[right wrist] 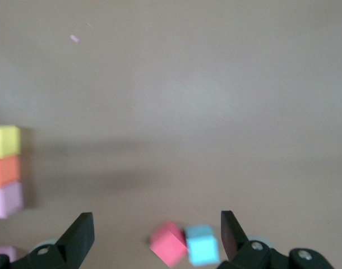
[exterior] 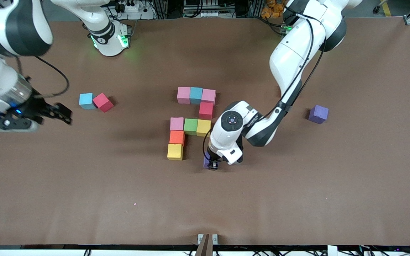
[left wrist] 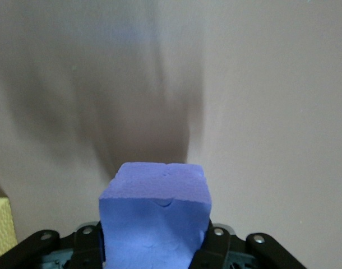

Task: Form number 2 with 11 blocks
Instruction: 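Lower the purple cube beside yellow while the right gripper withdraws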

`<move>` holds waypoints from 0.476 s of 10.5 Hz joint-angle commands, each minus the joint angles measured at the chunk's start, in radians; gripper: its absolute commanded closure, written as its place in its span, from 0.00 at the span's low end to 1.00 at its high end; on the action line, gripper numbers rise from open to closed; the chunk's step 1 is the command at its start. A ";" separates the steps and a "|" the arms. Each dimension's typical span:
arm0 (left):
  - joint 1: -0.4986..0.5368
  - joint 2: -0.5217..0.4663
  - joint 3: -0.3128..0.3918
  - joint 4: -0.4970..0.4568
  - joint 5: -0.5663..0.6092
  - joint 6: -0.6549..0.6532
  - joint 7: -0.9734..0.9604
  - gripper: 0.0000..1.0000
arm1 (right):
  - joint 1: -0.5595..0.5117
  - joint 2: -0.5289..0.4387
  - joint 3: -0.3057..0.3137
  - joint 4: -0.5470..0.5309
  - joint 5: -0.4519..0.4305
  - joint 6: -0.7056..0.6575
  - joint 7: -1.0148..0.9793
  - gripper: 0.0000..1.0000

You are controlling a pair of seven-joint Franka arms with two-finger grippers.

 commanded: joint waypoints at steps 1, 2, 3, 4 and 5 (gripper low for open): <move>-0.036 0.022 0.016 0.039 -0.026 0.031 -0.030 0.58 | -0.058 -0.071 -0.002 -0.011 -0.011 -0.053 -0.066 0.00; -0.043 0.025 0.017 0.042 -0.026 0.049 -0.030 0.58 | -0.104 -0.070 -0.007 -0.005 0.090 -0.042 -0.070 0.00; -0.043 0.033 0.017 0.045 -0.026 0.072 -0.030 0.58 | -0.128 -0.068 -0.011 0.001 0.126 -0.035 -0.086 0.00; -0.043 0.045 0.017 0.045 -0.026 0.101 -0.030 0.58 | -0.125 -0.067 -0.010 0.022 0.106 -0.035 -0.121 0.00; -0.048 0.048 0.017 0.047 -0.026 0.115 -0.030 0.58 | -0.125 -0.067 -0.008 0.032 0.091 -0.041 -0.137 0.00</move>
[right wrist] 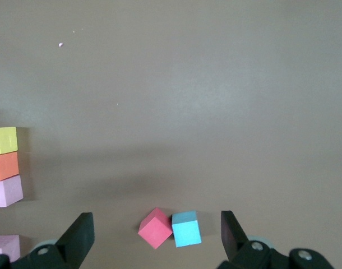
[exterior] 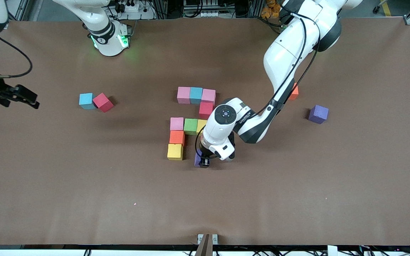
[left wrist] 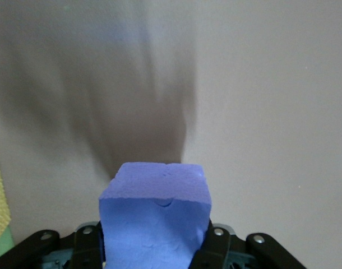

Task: Form number 2 with 11 blocks
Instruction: 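Lower the purple cube beside yellow while the right gripper withdraws, then set the purple cube at the shape's base and open the left gripper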

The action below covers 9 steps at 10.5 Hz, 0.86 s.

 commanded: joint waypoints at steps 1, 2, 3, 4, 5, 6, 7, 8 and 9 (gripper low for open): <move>-0.028 0.030 0.015 0.042 -0.026 0.030 -0.004 0.58 | -0.006 -0.013 0.007 0.024 -0.001 -0.034 -0.036 0.00; -0.041 0.030 0.015 0.042 -0.026 0.030 -0.018 0.57 | 0.000 -0.010 0.011 0.056 0.000 -0.067 -0.012 0.00; -0.048 0.032 0.016 0.040 -0.026 0.030 -0.020 0.57 | 0.009 -0.002 0.013 0.098 -0.004 -0.076 -0.002 0.00; -0.048 0.032 0.015 0.042 -0.026 0.030 -0.021 0.57 | 0.016 0.007 0.005 0.115 -0.006 -0.076 -0.013 0.00; -0.051 0.032 0.015 0.042 -0.029 0.030 -0.021 0.57 | 0.013 0.008 0.005 0.116 -0.012 -0.073 -0.013 0.00; -0.061 0.033 0.016 0.040 -0.038 0.032 -0.020 0.57 | 0.017 0.014 0.007 0.120 -0.025 -0.070 -0.013 0.00; -0.063 0.038 0.015 0.042 -0.039 0.030 -0.020 0.57 | 0.022 0.016 0.007 0.117 -0.026 -0.076 -0.013 0.00; -0.065 0.044 0.015 0.040 -0.039 0.032 -0.020 0.56 | 0.020 0.011 0.008 0.116 -0.026 -0.116 -0.009 0.00; -0.072 0.047 0.015 0.040 -0.039 0.033 -0.018 0.56 | 0.014 0.013 0.007 0.126 -0.026 -0.145 -0.010 0.00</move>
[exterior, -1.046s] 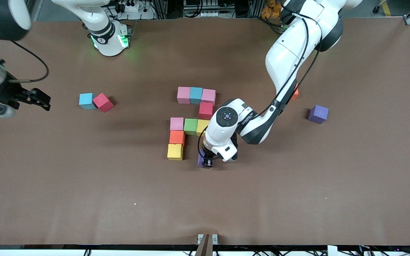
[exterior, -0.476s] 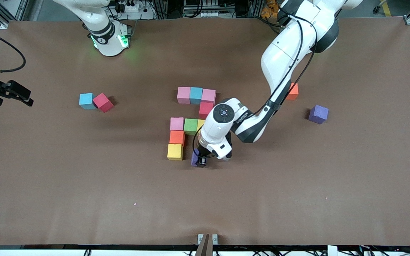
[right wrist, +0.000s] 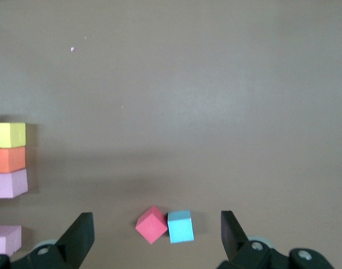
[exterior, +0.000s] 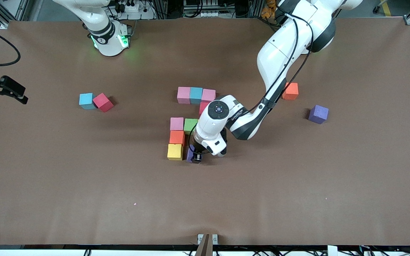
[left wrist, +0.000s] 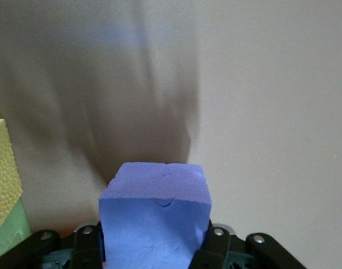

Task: Form number 2 with 11 blocks
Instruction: 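Set the purple cube at the shape's base and open the left gripper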

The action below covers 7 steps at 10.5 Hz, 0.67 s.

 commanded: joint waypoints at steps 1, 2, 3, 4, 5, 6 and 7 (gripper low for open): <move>-0.029 0.027 0.016 0.033 -0.027 0.018 -0.006 0.56 | 0.001 0.010 -0.003 0.033 -0.015 -0.046 0.005 0.00; -0.029 0.029 0.018 0.033 -0.027 0.021 -0.006 0.56 | -0.007 0.010 -0.005 0.033 -0.014 -0.052 0.004 0.00; -0.031 0.029 0.018 0.033 -0.027 0.027 -0.006 0.56 | -0.018 0.010 -0.005 0.034 -0.011 -0.057 0.004 0.00; -0.031 0.029 0.018 0.033 -0.027 0.027 -0.004 0.53 | -0.018 0.008 -0.005 0.046 -0.011 -0.058 0.004 0.00; -0.031 0.030 0.019 0.033 -0.027 0.028 -0.003 0.45 | -0.016 0.010 -0.005 0.051 -0.011 -0.058 0.005 0.00; -0.035 0.036 0.022 0.033 -0.027 0.047 -0.001 0.36 | -0.015 0.011 -0.005 0.048 -0.011 -0.058 0.007 0.00; -0.040 0.039 0.025 0.033 -0.027 0.060 0.002 0.30 | -0.012 0.018 -0.005 0.048 -0.012 -0.057 0.007 0.00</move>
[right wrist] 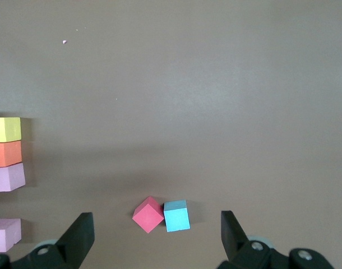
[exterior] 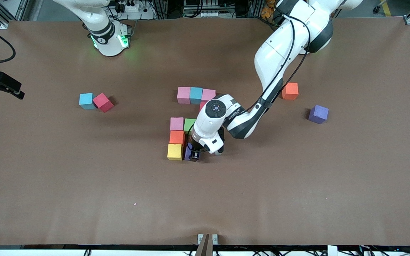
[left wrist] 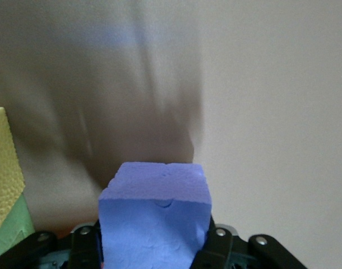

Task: Form number 2 with 11 blocks
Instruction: 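Set the purple cube at the shape's base and open the left gripper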

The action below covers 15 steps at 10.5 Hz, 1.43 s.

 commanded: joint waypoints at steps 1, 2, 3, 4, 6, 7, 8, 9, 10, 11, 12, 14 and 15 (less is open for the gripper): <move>-0.034 0.024 0.032 0.032 -0.026 0.033 0.002 0.27 | 0.001 0.023 0.004 0.024 -0.009 -0.012 0.007 0.00; -0.042 0.024 0.033 0.032 -0.026 0.033 0.002 0.27 | -0.002 0.029 0.004 0.029 -0.011 -0.006 0.005 0.00; -0.043 0.024 0.033 0.032 -0.026 0.033 0.002 0.27 | -0.008 0.039 0.004 0.029 -0.011 -0.005 0.007 0.00; -0.048 0.024 0.033 0.032 -0.026 0.033 0.002 0.27 | -0.013 0.042 0.004 0.027 -0.009 -0.008 0.005 0.00; -0.050 0.021 0.033 0.032 -0.026 0.033 0.002 0.16 | -0.011 0.043 0.004 0.027 -0.009 -0.008 0.005 0.00; -0.048 0.018 0.033 0.032 -0.026 0.033 0.002 0.00 | -0.010 0.043 0.004 0.027 -0.009 -0.006 0.005 0.00; -0.043 0.015 0.033 0.032 -0.026 0.033 0.002 0.00 | -0.007 0.043 0.004 0.027 -0.009 -0.006 0.005 0.00; -0.042 0.012 0.033 0.032 -0.025 0.033 0.002 0.00 | -0.005 0.045 0.004 0.027 -0.009 -0.006 0.007 0.00; -0.039 0.009 0.032 0.032 -0.026 0.033 0.002 0.00 | -0.005 0.048 0.004 0.027 -0.009 -0.006 0.007 0.00; -0.039 0.001 0.032 0.030 -0.026 0.033 0.001 0.00 | -0.005 0.048 0.004 0.026 -0.009 -0.006 0.007 0.00; -0.039 -0.006 0.029 0.029 -0.028 0.023 -0.001 0.00 | -0.007 0.048 0.004 0.026 -0.009 -0.006 0.005 0.00; -0.037 -0.040 0.024 0.021 -0.057 -0.032 -0.003 0.00 | -0.004 0.051 0.004 0.026 -0.009 -0.005 0.007 0.00; -0.034 -0.057 0.024 0.020 -0.072 -0.055 -0.003 0.00 | -0.001 0.054 0.004 0.026 -0.011 -0.003 0.011 0.00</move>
